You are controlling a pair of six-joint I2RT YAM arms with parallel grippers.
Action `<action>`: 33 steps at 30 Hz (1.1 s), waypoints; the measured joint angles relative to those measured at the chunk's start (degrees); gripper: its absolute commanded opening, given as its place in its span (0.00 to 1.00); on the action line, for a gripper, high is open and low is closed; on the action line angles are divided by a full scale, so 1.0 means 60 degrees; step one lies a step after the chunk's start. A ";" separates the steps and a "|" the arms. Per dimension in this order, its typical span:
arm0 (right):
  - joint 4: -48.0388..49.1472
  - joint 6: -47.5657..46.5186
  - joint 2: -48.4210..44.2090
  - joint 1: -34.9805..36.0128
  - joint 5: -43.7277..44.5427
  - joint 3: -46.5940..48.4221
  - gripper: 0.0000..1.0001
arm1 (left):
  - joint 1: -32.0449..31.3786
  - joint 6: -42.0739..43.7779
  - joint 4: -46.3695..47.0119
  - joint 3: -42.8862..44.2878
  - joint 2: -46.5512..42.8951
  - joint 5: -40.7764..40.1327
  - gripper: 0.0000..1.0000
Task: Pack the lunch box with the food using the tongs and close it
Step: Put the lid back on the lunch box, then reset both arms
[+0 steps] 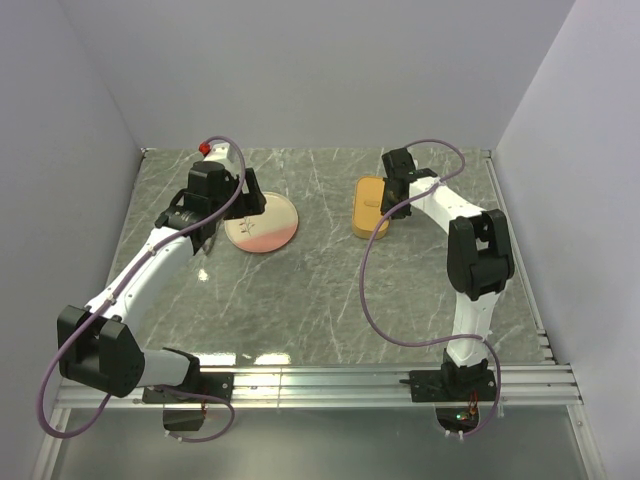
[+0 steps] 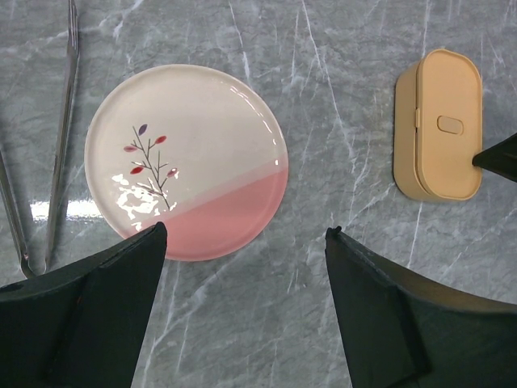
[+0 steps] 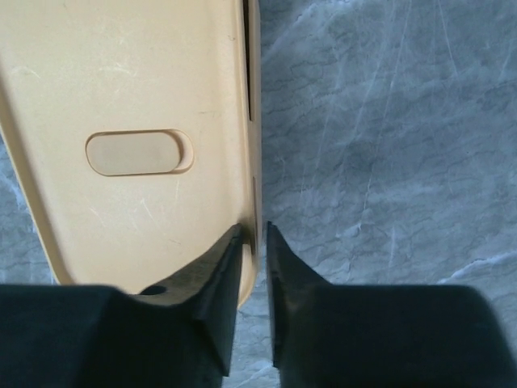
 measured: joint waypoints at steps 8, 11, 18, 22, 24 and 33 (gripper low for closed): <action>0.0047 0.0000 -0.0127 -0.0004 0.0000 -0.0135 0.39 | 0.0000 -0.0004 0.0007 -0.0066 -0.0004 0.0007 0.86; 0.0062 0.0000 -0.0259 -0.0004 -0.0033 -0.0138 0.40 | 0.0000 -0.0022 0.0076 -0.0084 0.0011 0.0040 0.86; 0.0321 0.0004 -0.1064 -0.0004 -0.0335 -0.0138 0.40 | 0.0000 -0.0138 0.0259 -0.0080 0.0364 0.0084 0.85; 0.0488 0.0036 -0.1479 -0.0007 -0.0645 -0.0135 0.41 | 0.0000 -0.0164 0.0219 0.0051 0.0619 0.0084 0.86; 0.0492 0.0044 -0.1661 -0.0007 -0.0805 -0.0135 0.41 | 0.0000 -0.0171 0.0208 0.0193 0.0648 0.0080 0.87; 0.0794 -0.0084 -0.4309 -0.0018 -0.1093 -0.0459 0.47 | 0.0652 -0.0302 0.0200 0.0958 0.0171 -0.0029 0.92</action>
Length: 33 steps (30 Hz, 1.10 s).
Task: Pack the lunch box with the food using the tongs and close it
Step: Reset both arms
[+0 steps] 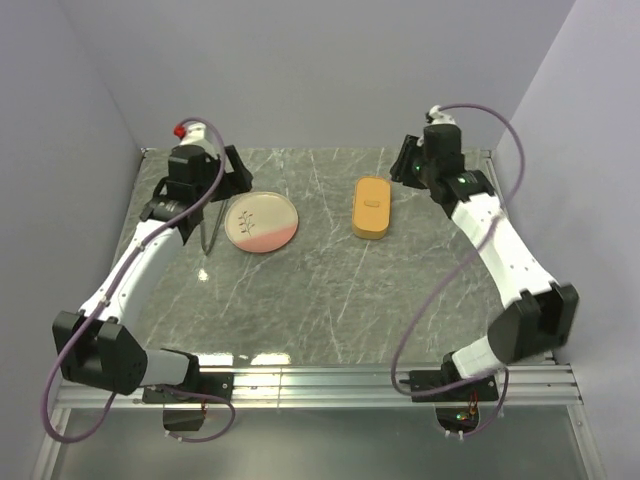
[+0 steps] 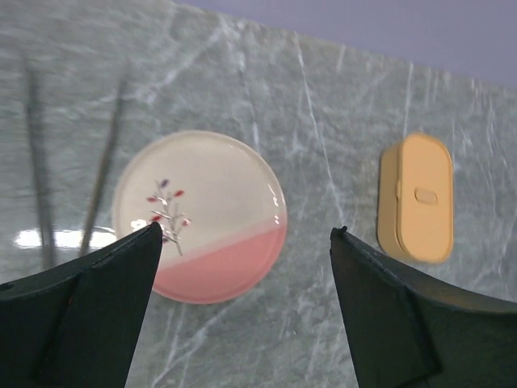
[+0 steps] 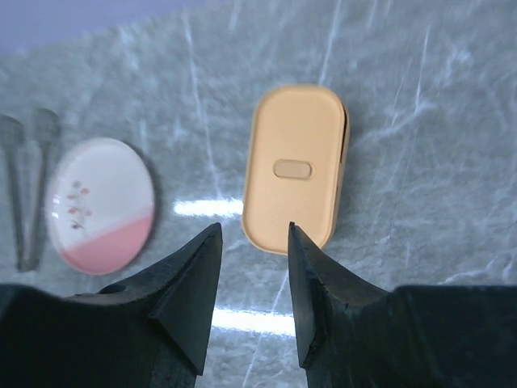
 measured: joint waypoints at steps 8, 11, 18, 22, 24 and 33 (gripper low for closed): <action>0.0670 -0.0233 -0.2900 -0.0131 0.0266 -0.2084 0.51 | 0.1632 -0.0204 -0.0270 -0.0215 -0.1177 -0.0484 1.00; 0.0710 -0.0193 -0.3483 -0.0401 0.0248 -0.3162 0.52 | 0.2339 -0.0211 -0.0379 -0.0452 -0.1698 -0.0648 0.99; 0.0634 -0.0091 -0.3734 -0.0918 0.0106 -0.4080 0.52 | 0.2677 -0.0146 -0.0630 -0.0517 -0.1898 -0.0820 1.00; 0.0670 -0.0095 -0.3796 -0.0991 -0.0022 -0.4069 0.52 | 0.2677 -0.0055 -0.0699 -0.0517 -0.1898 -0.0827 0.99; 0.0688 -0.0098 -0.3796 -0.1009 -0.0047 -0.4069 0.52 | 0.2677 -0.0007 -0.0710 -0.0517 -0.1902 -0.0827 0.99; 0.0696 -0.0098 -0.3832 -0.1071 -0.0240 -0.4069 0.52 | 0.2677 0.0149 -0.0769 -0.0517 -0.1902 -0.0903 0.99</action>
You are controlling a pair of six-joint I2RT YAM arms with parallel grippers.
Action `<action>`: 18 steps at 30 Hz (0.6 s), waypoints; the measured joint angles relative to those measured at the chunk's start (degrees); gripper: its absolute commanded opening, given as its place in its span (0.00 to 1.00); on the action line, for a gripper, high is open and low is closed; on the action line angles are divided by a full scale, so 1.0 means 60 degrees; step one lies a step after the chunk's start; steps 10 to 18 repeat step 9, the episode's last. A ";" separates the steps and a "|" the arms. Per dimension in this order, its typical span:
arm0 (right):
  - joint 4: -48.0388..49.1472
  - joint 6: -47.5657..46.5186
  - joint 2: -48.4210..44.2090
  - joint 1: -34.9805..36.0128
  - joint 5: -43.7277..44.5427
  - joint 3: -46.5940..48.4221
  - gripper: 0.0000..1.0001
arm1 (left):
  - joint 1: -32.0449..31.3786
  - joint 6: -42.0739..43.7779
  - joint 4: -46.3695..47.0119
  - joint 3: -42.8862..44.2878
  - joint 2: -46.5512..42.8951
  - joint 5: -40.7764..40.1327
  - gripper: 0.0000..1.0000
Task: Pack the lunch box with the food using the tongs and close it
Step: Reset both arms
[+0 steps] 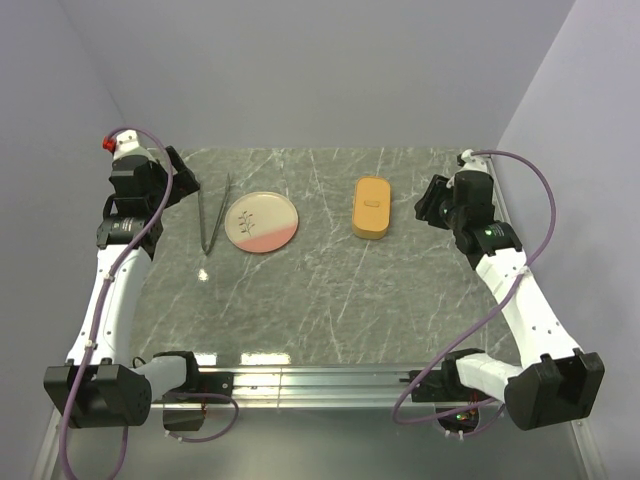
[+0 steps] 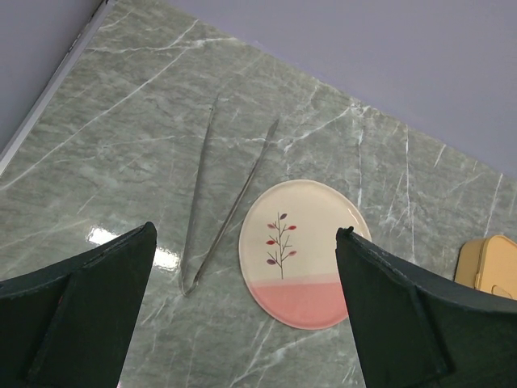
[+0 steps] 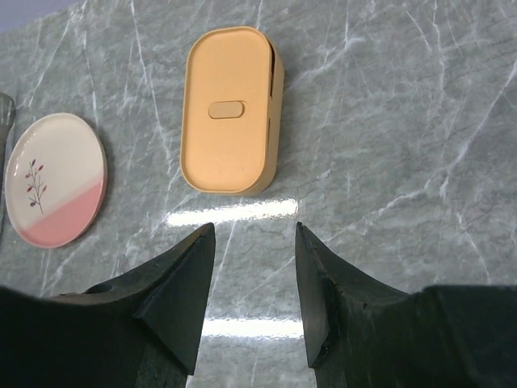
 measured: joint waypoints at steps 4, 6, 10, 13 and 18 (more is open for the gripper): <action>0.0004 0.0000 -0.0036 0.0000 -0.0018 0.0000 0.52 | 0.0000 0.0040 -0.0004 0.0000 0.0000 -0.0011 0.99; 0.0007 -0.0004 -0.0055 0.0000 -0.0025 0.0000 0.52 | 0.0000 0.0084 -0.0004 0.0000 0.0000 -0.0015 0.99; 0.0025 -0.0004 -0.0076 0.0000 -0.0025 0.0000 0.52 | 0.0000 0.0113 -0.0007 0.0000 0.0000 -0.0029 0.99; 0.0025 -0.0004 -0.0076 0.0000 -0.0025 0.0000 0.52 | 0.0000 0.0113 -0.0007 0.0000 0.0000 -0.0029 0.99; 0.0025 -0.0004 -0.0076 0.0000 -0.0025 0.0000 0.52 | 0.0000 0.0113 -0.0007 0.0000 0.0000 -0.0029 0.99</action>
